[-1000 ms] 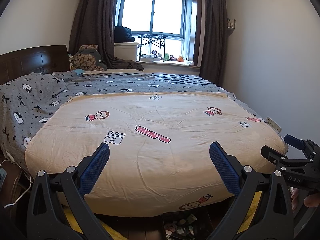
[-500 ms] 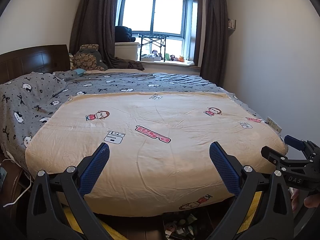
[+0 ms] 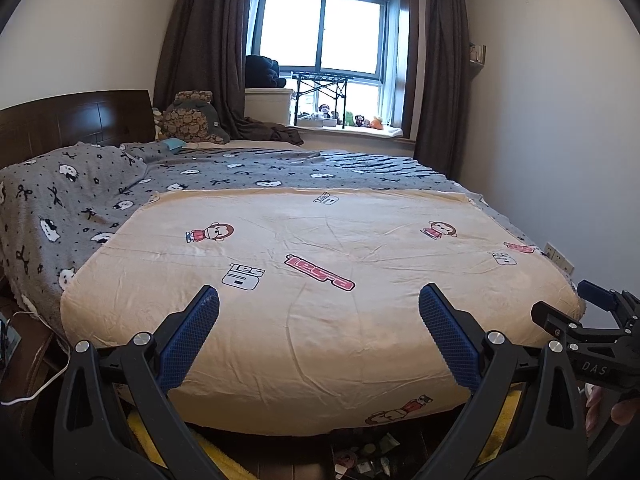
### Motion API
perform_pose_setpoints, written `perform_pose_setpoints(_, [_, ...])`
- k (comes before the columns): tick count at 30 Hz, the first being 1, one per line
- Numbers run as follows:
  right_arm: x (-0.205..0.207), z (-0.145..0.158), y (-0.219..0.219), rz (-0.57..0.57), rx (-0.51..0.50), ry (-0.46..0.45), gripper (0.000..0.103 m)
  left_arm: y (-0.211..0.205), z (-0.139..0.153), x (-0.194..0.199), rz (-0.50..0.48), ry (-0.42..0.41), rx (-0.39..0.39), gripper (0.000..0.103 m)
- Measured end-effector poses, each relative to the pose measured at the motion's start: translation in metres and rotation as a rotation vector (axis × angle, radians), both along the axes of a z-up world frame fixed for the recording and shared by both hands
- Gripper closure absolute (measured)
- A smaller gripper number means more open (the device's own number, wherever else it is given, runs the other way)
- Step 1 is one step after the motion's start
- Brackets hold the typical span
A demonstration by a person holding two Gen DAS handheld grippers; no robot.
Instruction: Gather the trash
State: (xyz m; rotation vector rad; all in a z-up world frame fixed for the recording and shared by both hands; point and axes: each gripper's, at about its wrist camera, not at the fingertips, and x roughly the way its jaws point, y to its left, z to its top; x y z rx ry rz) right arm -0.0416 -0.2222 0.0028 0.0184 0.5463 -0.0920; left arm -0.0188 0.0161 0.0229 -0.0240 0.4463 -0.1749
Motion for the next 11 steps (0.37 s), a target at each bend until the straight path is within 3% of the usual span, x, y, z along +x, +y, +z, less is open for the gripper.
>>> perform_pose_setpoints(11, [0.0009, -0.0014, -0.0006, -0.001, 0.003, 0.006, 0.004, -0.0004, -0.0037, 0.0083, 0.017, 0.040, 0.013, 0.008])
